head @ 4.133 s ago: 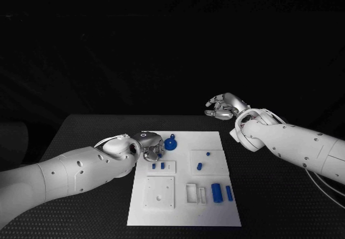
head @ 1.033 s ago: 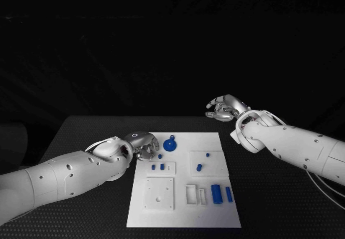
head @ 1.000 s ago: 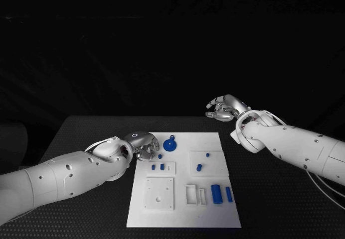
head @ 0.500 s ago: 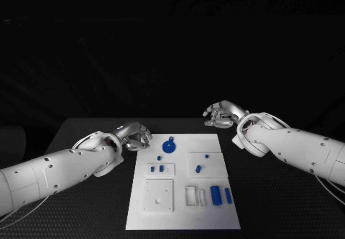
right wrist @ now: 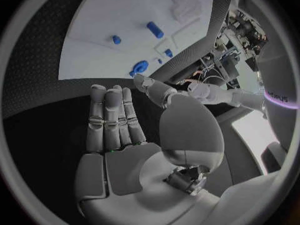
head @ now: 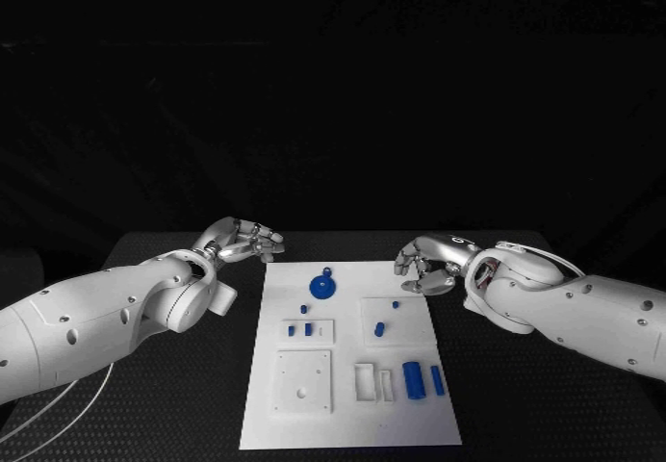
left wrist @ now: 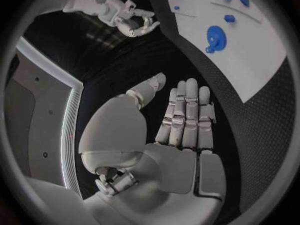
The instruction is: Assemble the parts on the task board
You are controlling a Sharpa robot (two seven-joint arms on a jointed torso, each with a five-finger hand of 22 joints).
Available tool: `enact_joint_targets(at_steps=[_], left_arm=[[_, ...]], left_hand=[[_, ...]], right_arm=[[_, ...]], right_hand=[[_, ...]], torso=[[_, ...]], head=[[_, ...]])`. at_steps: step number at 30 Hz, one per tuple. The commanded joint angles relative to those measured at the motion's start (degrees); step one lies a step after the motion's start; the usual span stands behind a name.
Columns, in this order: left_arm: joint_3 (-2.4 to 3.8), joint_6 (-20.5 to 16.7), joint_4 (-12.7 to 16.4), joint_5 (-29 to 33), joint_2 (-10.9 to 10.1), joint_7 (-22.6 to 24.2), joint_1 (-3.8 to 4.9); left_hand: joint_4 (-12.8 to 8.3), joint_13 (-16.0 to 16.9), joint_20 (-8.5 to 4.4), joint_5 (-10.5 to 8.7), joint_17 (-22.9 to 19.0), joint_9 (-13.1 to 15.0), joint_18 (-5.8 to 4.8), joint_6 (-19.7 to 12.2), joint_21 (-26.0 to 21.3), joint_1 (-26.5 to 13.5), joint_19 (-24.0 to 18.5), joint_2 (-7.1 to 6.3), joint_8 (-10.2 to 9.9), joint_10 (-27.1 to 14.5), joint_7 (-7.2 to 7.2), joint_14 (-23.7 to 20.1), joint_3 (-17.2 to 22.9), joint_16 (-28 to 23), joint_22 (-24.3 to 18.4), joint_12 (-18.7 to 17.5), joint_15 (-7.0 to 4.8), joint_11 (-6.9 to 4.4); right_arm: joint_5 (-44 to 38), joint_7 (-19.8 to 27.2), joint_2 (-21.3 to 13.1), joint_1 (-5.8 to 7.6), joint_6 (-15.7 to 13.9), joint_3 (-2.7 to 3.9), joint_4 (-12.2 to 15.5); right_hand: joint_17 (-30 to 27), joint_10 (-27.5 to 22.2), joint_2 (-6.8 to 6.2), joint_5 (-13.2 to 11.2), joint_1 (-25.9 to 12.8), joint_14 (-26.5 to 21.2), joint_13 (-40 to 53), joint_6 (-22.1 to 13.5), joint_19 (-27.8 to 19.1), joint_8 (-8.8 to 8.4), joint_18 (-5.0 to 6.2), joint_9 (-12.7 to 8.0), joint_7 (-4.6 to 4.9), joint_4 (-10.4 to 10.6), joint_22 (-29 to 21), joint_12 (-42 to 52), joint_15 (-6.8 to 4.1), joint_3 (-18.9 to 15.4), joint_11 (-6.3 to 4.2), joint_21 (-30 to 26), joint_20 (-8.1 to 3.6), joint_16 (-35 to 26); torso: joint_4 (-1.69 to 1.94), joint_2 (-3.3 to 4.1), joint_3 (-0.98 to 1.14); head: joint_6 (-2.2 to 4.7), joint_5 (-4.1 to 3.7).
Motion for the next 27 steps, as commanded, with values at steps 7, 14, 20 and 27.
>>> enact_joint_targets(at_steps=[7,14,20,27], left_arm=[[0.03,3.7,1.5,9.6,0.3,5.2,0.03],[0.03,3.7,1.9,10.1,0.2,5.2,0.03],[0.03,3.6,2.0,10.3,0.1,5.1,0.03],[0.03,3.7,2.0,10.3,0.1,5.1,0.03]], left_hand=[[-0.9,-0.6,1.89,-0.15,-1.0,0.0,-0.29,-0.8,-2.2,-1.4,-1.6,0.65,0.4,-0.5,0.11,-0.9,-1.5,-5.8,-0.3,0.0,1.95,-0.24],[-1.0,-0.7,2.0,-0.12,-0.9,0.0,-0.2,-1.0,-2.4,-1.6,-1.6,0.68,0.3,-0.6,0.19,-0.8,-1.6,-6.4,-0.2,-0.1,2.05,-0.17],[-1.0,-0.8,2.05,-0.11,-0.8,0.0,-0.16,-1.1,-2.5,-1.7,-1.6,0.69,0.3,-0.7,0.24,-0.7,-1.7,-6.7,-0.2,-0.1,2.08,-0.14],[-1.0,-0.8,2.08,-0.1,-0.8,0.0,-0.14,-1.2,-2.5,-1.7,-1.6,0.7,0.3,-0.8,0.27,-0.7,-1.7,-6.9,-0.2,-0.1,2.1,-0.12]], right_arm=[[-16.2,-3.9,0.3,-1.15,2.4,-1.8,1.2],[-19.0,-5.6,2.3,-2.82,0.5,-2.27,-0.3],[-20.8,-7.0,3.4,-3.3,-1.4,-2.33,-1.4],[-21.3,-7.7,3.9,-3.46,-2.4,-2.34,-1.7]], right_hand=[[-0.5,3.9,-1.78,-1.8,0.5,0.6,-1.4,0.6,0.8,-0.02,0.9,-0.1,0.1,0.7,0.6,-3.6,0.08,1.0,0.35,-0.8,-0.06,-0.4],[-0.8,4.6,-3.0,-3.2,1.2,0.6,-2.4,0.2,1.0,-0.54,0.9,-0.5,0.37,1.2,0.7,-6.2,0.35,2.3,0.64,-1.4,-0.04,-0.5],[-0.8,5.2,-3.27,-3.7,1.6,0.7,-2.7,0.3,1.2,-0.59,0.9,-0.7,0.36,1.3,0.7,-7.1,0.31,3.1,0.61,-1.6,-0.05,-0.5],[-0.8,5.5,-3.39,-3.8,1.6,0.8,-2.8,0.3,1.4,-0.63,0.9,-0.7,0.37,1.4,0.8,-7.5,0.29,3.6,0.59,-1.7,-0.11,-0.4]], torso=[[0.0,-0.07,-0.3],[0.07,0.04,-0.2],[0.09,0.04,-0.14],[0.01,0.04,-0.16]], head=[[-0.12,-0.42],[-0.33,-0.2],[-0.6,0.02],[-0.65,0.16]])
